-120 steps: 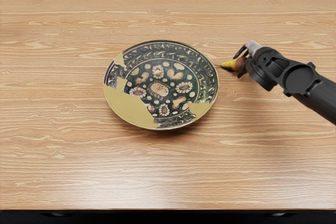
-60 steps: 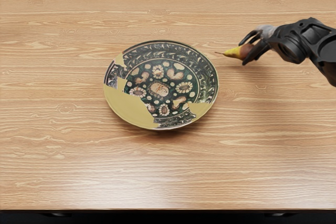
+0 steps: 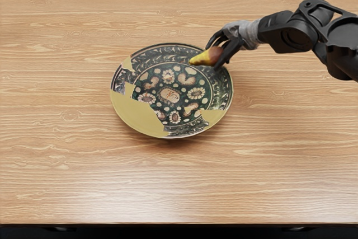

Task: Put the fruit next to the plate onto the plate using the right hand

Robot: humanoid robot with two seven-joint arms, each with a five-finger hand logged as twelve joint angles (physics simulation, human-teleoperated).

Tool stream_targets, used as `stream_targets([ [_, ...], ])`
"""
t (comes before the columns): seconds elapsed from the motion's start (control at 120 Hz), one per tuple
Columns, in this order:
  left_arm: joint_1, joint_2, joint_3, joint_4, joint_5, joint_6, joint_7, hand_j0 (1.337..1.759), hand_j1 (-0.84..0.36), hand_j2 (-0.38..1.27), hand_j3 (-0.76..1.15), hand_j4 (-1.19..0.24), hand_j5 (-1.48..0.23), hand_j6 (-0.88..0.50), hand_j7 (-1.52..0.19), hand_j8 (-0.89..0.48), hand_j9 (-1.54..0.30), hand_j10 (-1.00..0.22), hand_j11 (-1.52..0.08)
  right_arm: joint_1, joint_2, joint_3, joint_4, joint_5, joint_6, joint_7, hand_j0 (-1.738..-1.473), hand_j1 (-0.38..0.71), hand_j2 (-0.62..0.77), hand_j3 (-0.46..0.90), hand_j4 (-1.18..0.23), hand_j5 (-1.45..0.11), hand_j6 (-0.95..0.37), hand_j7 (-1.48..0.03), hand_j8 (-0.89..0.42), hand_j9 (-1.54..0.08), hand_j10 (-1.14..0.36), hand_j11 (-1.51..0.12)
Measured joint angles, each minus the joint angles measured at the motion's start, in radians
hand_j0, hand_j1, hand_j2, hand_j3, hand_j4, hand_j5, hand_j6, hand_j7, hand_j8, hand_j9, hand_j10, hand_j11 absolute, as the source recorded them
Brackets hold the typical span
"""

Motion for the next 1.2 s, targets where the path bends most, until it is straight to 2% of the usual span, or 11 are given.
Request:
stream_targets([
  [0.092,0.0,0.0,0.0,0.0,0.0,0.0,0.0,1.658,0.35,0.0,0.0,0.0,0.0,0.0,0.0,0.0,0.0,0.0,0.0,0.0,0.04,0.002,0.0,0.0,0.007,0.0,-1.657,0.27,0.22,0.0,-0.65,-1.13,-0.32,-1.05,-0.29,-1.1,-1.07,-1.13],
  [0.233,0.0,0.0,0.0,0.0,0.0,0.0,0.0,1.658,0.35,0.0,0.0,0.0,0.0,0.0,0.0,0.0,0.0,0.0,0.0,-0.001,0.082,0.003,0.0,-0.001,0.013,0.0,-1.658,0.28,0.27,0.0,-0.69,-1.11,-0.33,-1.03,-0.3,-1.09,-1.05,-1.11],
  [0.267,0.0,0.0,0.0,0.0,0.0,0.0,0.0,1.658,0.35,0.0,0.0,0.0,0.0,0.0,0.0,0.0,0.0,0.0,0.0,-0.001,0.092,0.005,0.0,0.0,0.012,0.0,-1.658,0.23,0.22,0.0,-0.62,-1.0,-0.31,-0.93,-0.27,-0.98,-0.98,-1.0],
  [0.342,0.0,0.0,0.0,0.0,0.0,0.0,0.0,1.658,0.35,0.0,0.0,0.0,0.0,0.0,0.0,0.0,0.0,0.0,0.0,-0.003,0.108,0.028,0.0,0.031,0.03,0.0,-1.658,0.05,0.15,0.0,-0.43,-0.69,-0.22,-0.64,-0.18,-0.68,-0.68,-0.69],
  [0.433,0.0,0.0,0.0,0.0,0.0,0.0,0.0,1.658,0.35,0.0,0.0,0.0,0.0,0.0,0.0,0.0,0.0,0.0,0.0,-0.004,0.107,0.06,-0.001,0.11,0.119,0.003,-1.658,-0.09,0.1,0.0,-0.27,-0.44,-0.14,-0.41,-0.11,-0.43,-0.44,-0.44],
  [0.55,0.0,0.0,0.001,0.0,0.0,0.0,0.0,1.658,0.35,0.0,0.0,0.0,0.0,0.0,0.0,0.0,0.0,0.0,0.0,-0.026,0.059,0.102,-0.001,0.221,0.167,0.095,-1.658,-0.21,0.06,0.0,-0.16,-0.25,-0.08,-0.23,-0.06,-0.25,-0.25,-0.25],
  [0.608,0.001,0.0,0.001,0.0,0.0,0.0,0.0,1.658,0.35,0.0,0.0,0.0,0.0,0.0,0.0,0.0,0.0,0.0,0.0,-0.067,0.041,0.168,-0.001,0.25,0.178,0.125,-1.658,-0.24,0.04,0.0,-0.12,-0.19,-0.06,-0.17,-0.05,-0.18,-0.18,-0.19],
  [0.725,0.003,0.0,0.001,0.0,0.0,0.0,0.0,1.658,0.35,0.0,0.0,0.0,0.0,0.0,0.0,0.0,0.0,0.0,0.0,-0.156,0.044,0.275,0.001,0.277,0.187,0.152,-1.658,-0.29,0.02,0.0,-0.07,-0.11,-0.03,-0.1,-0.03,-0.1,-0.1,-0.11],
  [0.9,0.003,0.0,0.002,0.0,0.0,0.0,0.0,1.658,0.35,0.0,0.0,0.0,0.0,0.0,0.0,0.0,0.0,0.0,0.0,-0.314,0.046,0.412,0.028,0.297,0.19,0.163,-1.658,-0.32,0.01,0.0,-0.03,-0.04,-0.01,-0.04,-0.01,-0.04,-0.04,-0.04],
  [1.067,0.013,0.0,0.002,0.0,0.0,0.0,0.0,1.658,0.35,0.0,0.0,0.0,0.0,0.0,0.0,0.0,0.0,0.0,0.0,-0.417,-0.038,0.481,0.036,0.349,0.191,0.164,-1.658,-0.34,0.01,0.0,-0.01,-0.02,0.0,-0.02,0.0,-0.02,-0.02,-0.02],
  [1.2,0.02,0.0,0.003,0.0,0.001,0.0,0.0,1.658,0.35,0.0,0.0,0.0,0.0,0.0,0.0,0.0,0.0,0.0,0.0,-0.461,-0.122,0.512,0.039,0.384,0.191,0.164,-1.658,-0.34,0.0,0.0,-0.01,-0.01,0.0,-0.01,0.0,-0.01,-0.01,-0.01],
])
